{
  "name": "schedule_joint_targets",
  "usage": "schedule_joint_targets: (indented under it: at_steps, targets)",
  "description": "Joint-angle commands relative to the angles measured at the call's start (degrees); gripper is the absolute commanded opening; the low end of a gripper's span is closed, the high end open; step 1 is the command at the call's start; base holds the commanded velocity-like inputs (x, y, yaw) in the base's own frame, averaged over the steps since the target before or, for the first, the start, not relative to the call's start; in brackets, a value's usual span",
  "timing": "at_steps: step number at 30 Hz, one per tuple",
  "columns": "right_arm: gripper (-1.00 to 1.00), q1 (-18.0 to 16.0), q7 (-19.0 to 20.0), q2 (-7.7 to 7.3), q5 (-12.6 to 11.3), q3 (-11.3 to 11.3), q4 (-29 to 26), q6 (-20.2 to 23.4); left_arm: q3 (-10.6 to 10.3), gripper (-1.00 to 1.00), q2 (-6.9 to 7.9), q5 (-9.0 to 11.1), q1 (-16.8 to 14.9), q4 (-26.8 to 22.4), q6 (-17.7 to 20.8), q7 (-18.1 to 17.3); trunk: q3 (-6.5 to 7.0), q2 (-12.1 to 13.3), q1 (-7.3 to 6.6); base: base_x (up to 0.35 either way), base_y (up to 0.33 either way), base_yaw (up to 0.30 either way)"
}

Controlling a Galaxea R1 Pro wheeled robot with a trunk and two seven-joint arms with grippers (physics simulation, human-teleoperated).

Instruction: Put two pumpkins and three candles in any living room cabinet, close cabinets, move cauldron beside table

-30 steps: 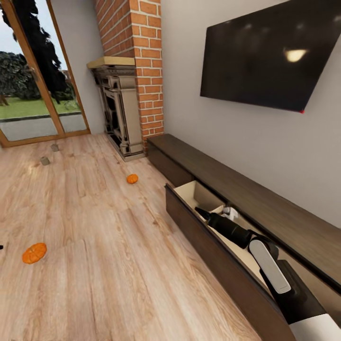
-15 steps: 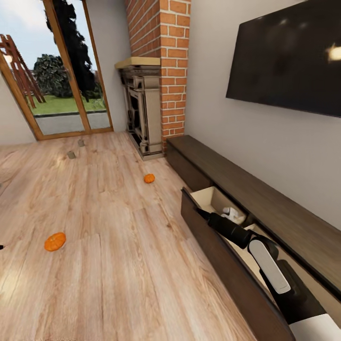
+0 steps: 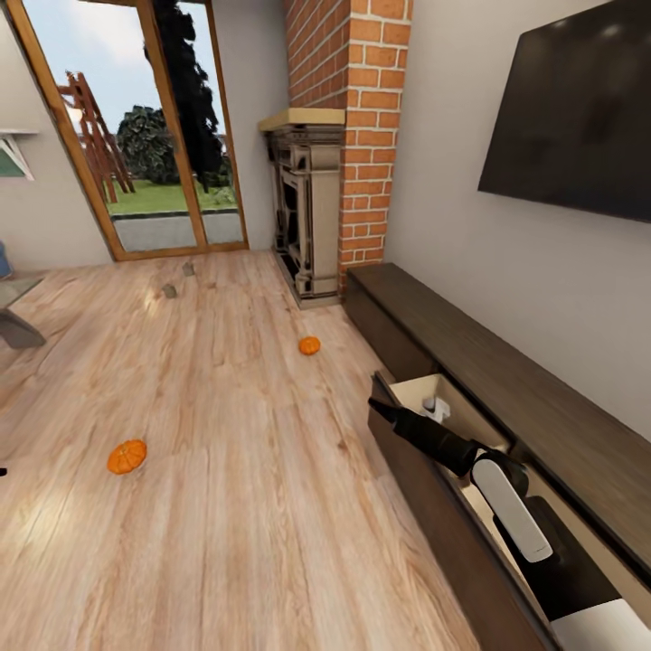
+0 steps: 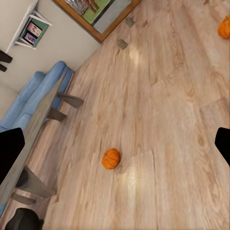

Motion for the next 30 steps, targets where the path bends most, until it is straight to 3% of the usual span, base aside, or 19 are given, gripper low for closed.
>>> schedule_joint_targets:
  at_steps: [1,13,25,30]
  targets:
    - [1.0,0.0,0.0,-0.05,-0.2,0.0,0.0,0.1,0.1,1.0,-0.05,-0.4,-0.1,0.0,0.4,-0.5,-0.05,0.0,0.02,0.297,-0.034,0.02]
    - [1.0,0.0,0.0,-0.05,-0.2,0.0,-0.3,0.0,0.1,1.0,-0.43,-0.4,-0.1,0.0,0.4,-0.5,-0.05,0.0,0.02,0.29,0.066,0.02]
    - [1.0,0.0,0.0,-0.02,-0.2,0.1,-0.3,0.0,0.1,1.0,-0.45,-0.4,-0.1,0.0,0.3,-0.5,-0.05,0.0,0.02,0.023,0.005,0.258]
    - [1.0,0.0,0.0,0.0,-0.2,0.1,-0.1,0.0,0.1,1.0,-0.46,-0.4,-0.1,0.0,0.3,-0.5,-0.05,0.0,0.02,0.207,0.0,0.193]
